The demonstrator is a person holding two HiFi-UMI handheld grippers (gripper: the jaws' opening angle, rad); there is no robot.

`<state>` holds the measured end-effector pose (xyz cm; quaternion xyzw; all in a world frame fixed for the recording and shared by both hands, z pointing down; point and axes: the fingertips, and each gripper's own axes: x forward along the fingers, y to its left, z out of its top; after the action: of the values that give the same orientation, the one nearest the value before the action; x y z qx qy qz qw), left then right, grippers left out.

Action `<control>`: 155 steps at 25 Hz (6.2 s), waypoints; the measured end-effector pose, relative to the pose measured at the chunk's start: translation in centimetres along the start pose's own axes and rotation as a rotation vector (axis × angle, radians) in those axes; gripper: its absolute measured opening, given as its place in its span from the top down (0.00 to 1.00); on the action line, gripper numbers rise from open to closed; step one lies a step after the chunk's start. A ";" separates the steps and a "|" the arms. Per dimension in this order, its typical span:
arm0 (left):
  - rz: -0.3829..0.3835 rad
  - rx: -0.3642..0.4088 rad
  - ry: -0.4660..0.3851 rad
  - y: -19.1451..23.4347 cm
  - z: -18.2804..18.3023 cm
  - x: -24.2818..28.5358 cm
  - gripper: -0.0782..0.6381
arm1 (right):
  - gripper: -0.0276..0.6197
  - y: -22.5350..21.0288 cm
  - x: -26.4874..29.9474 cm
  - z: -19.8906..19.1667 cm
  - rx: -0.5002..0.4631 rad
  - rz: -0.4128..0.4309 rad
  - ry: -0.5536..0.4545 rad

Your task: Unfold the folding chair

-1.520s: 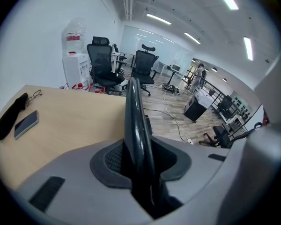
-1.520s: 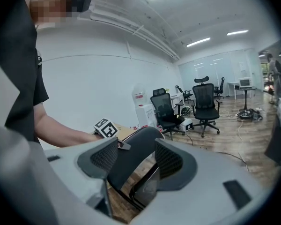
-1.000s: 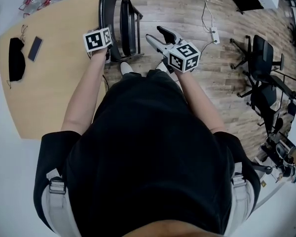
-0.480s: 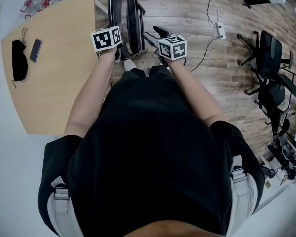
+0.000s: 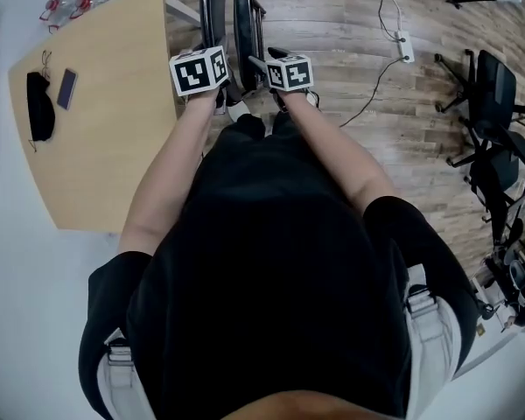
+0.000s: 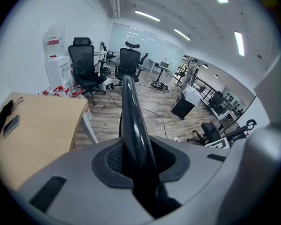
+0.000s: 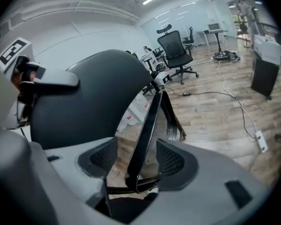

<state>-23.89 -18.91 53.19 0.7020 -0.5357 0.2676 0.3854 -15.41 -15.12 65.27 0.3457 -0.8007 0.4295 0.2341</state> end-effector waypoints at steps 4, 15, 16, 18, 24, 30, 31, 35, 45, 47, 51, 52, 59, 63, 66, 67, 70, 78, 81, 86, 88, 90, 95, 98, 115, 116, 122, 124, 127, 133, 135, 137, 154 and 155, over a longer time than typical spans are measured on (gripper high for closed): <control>0.000 0.014 -0.010 -1.3 0.4 0.4 0.77 | 0.57 -1.9 2.4 -1.0 0.027 -0.059 0.054; 0.009 0.013 -0.016 -2.5 0.5 0.9 0.77 | 0.55 -3.0 6.4 -5.4 0.062 -0.129 0.214; 0.008 0.014 -0.016 -2.6 0.5 0.9 0.77 | 0.55 -2.9 6.7 -5.8 0.068 -0.133 0.220; 0.005 0.016 -0.013 -2.8 0.5 1.1 0.77 | 0.55 -2.6 7.1 -6.1 0.082 -0.140 0.223; -0.002 0.026 -0.007 -3.1 0.4 1.2 0.76 | 0.56 -2.9 7.4 -7.2 0.125 -0.198 0.255; -0.016 0.036 -0.013 -2.8 0.5 1.1 0.76 | 0.68 -3.0 7.4 -6.8 0.124 -0.206 0.212; -0.019 0.038 -0.012 -2.7 0.4 1.0 0.76 | 0.68 -3.1 7.5 -6.9 0.128 -0.203 0.205; -0.031 0.041 -0.011 -2.2 0.4 0.9 0.76 | 0.68 -3.4 6.9 -7.0 0.140 -0.221 0.216; -0.082 0.066 -0.005 -0.8 0.1 0.5 0.73 | 0.68 -3.9 6.3 -7.6 0.161 -0.280 0.226; -0.094 0.072 0.000 -0.5 0.0 0.4 0.73 | 0.68 -3.9 6.1 -7.5 0.166 -0.301 0.223; -0.111 0.070 0.005 0.9 -0.1 0.3 0.73 | 0.67 -4.2 6.6 -7.7 0.187 -0.318 0.211; -0.114 0.066 0.006 1.3 -0.2 0.3 0.73 | 0.67 -4.3 6.5 -7.7 0.190 -0.322 0.207; -0.118 0.051 0.030 3.0 -0.9 0.6 0.74 | 0.66 -8.1 4.7 -8.8 0.242 -0.310 0.196; -0.099 0.052 0.046 2.6 -1.2 1.1 0.74 | 0.66 -10.4 3.4 -9.2 0.269 -0.265 0.210; -0.079 0.055 0.052 2.2 -1.3 1.5 0.74 | 0.66 -12.0 2.5 -9.4 0.277 -0.233 0.207; -0.075 0.057 0.056 2.1 -1.4 1.7 0.74 | 0.66 -12.5 2.3 -9.6 0.282 -0.222 0.205; -0.071 0.060 0.067 1.8 -1.6 2.2 0.74 | 0.66 -14.0 1.7 -9.9 0.295 -0.189 0.200; -0.056 0.069 0.090 1.1 -2.1 3.5 0.73 | 0.66 -18.2 0.5 -10.9 0.321 -0.099 0.192; -0.044 0.077 0.098 1.2 -2.4 4.0 0.72 | 0.65 -19.7 0.2 -11.2 0.329 -0.073 0.186; -0.029 0.079 0.118 1.4 -3.0 4.6 0.72 | 0.65 -21.4 -0.3 -11.9 0.336 -0.022 0.184; -0.026 0.076 0.127 1.9 -3.2 4.9 0.72 | 0.65 -22.1 -0.3 -12.1 0.339 -0.008 0.184; -0.023 0.072 0.133 2.3 -3.4 5.1 0.72 | 0.65 -22.7 -0.2 -12.3 0.344 0.005 0.186; -0.020 0.077 0.139 2.1 -3.7 5.7 0.71 | 0.65 -24.6 -0.6 -12.8 0.348 0.040 0.183; -0.020 0.076 0.140 1.6 -3.9 6.2 0.71 | 0.65 -26.1 -1.0 -13.3 0.356 0.056 0.186; -0.019 0.075 0.155 0.7 -5.4 9.3 0.71 | 0.63 -34.0 -2.0 -16.0 0.373 0.150 0.205; -0.021 0.075 0.153 0.6 -5.4 9.5 0.71 | 0.63 -34.5 -2.0 -16.2 0.374 0.155 0.206; -0.011 0.064 0.172 1.2 -6.3 10.6 0.71 | 0.63 -37.1 -1.7 -17.3 0.372 0.192 0.210; -0.017 0.061 0.178 1.4 -6.7 10.9 0.70 | 0.63 -37.8 -1.6 -17.6 0.372 0.207 0.207; -0.024 0.061 0.184 1.4 -6.8 11.5 0.70 | 0.62 -38.9 -1.5 -17.9 0.373 0.231 0.204; -0.014 0.087 0.233 0.9 -7.5 12.8 0.68 | 0.62 -41.4 -1.4 -19.0 0.379 0.262 0.216; 0.009 0.091 0.253 0.7 -7.6 13.2 0.68 | 0.62 -42.2 -1.4 -19.3 0.381 0.269 0.217; 0.031 0.087 0.267 0.6 -7.9 13.5 0.67 | 0.62 -42.8 -1.5 -19.5 0.379 0.277 0.215; 0.150 0.052 0.373 0.6 -10.2 17.6 0.64 | 0.60 -50.6 -0.6 -22.8 0.383 0.351 0.230; 0.150 0.048 0.377 0.6 -10.3 17.9 0.63 | 0.60 -51.0 -0.5 -23.0 0.383 0.356 0.230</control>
<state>-19.00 -20.18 73.19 0.6064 -0.4984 0.4351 0.4411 25.22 -15.41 103.71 0.1864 -0.7212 0.6439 0.1746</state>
